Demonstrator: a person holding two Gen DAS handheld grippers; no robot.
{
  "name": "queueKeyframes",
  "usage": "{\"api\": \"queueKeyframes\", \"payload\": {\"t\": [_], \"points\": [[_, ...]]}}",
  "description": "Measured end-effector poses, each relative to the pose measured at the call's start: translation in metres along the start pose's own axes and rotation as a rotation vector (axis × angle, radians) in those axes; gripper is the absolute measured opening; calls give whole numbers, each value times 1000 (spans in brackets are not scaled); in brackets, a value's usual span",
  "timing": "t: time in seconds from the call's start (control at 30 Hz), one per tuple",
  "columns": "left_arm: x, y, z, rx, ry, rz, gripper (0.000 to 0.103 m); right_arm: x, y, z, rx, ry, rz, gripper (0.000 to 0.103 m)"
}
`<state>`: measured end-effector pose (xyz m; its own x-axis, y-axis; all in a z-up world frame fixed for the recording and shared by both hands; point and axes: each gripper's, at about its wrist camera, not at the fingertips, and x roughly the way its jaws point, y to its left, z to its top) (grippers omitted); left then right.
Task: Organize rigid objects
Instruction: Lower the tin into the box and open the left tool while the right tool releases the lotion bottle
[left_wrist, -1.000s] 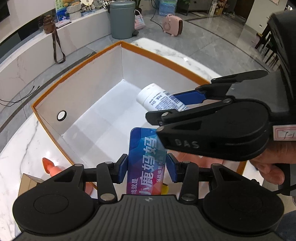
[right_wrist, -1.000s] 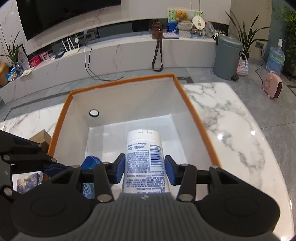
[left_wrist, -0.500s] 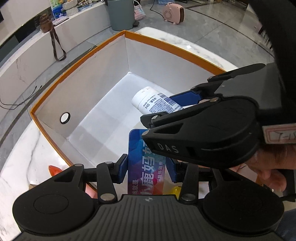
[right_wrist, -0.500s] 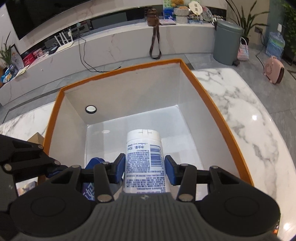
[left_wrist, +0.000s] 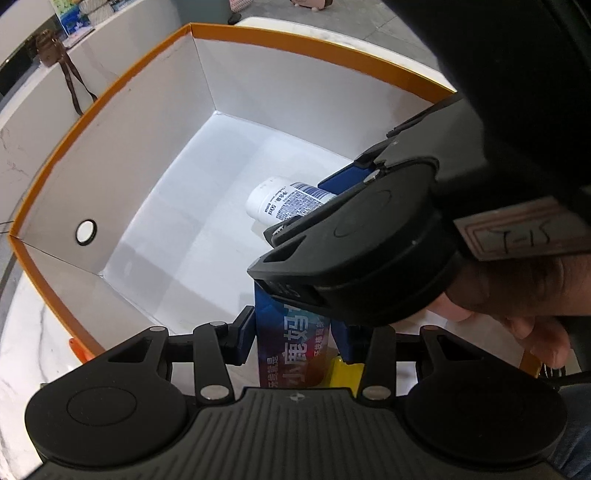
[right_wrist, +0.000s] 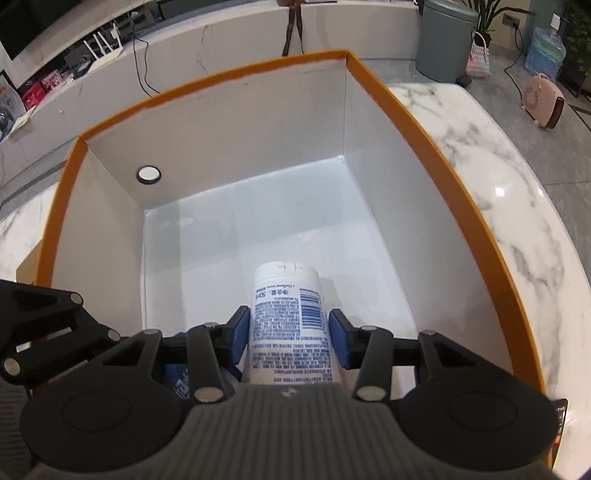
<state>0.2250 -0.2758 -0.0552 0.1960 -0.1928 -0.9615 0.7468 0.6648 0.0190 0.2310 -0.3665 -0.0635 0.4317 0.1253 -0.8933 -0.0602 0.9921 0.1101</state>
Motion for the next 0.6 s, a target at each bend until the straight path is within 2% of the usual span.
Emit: {"api": "queueKeyframes", "payload": {"t": [0.27, 0.37, 0.53, 0.6], "points": [[-3, 1, -3, 1, -1, -11, 50, -1, 1, -1, -9, 4, -3, 49], [-5, 1, -4, 31, 1, -26, 58, -2, 1, -1, -13, 0, -8, 54], [-11, 0, -6, 32, -6, -30, 61, -7, 2, 0, -14, -18, -6, 57], [-15, 0, -6, 35, -14, -25, 66, -10, 2, 1, -14, -29, -7, 59]]}}
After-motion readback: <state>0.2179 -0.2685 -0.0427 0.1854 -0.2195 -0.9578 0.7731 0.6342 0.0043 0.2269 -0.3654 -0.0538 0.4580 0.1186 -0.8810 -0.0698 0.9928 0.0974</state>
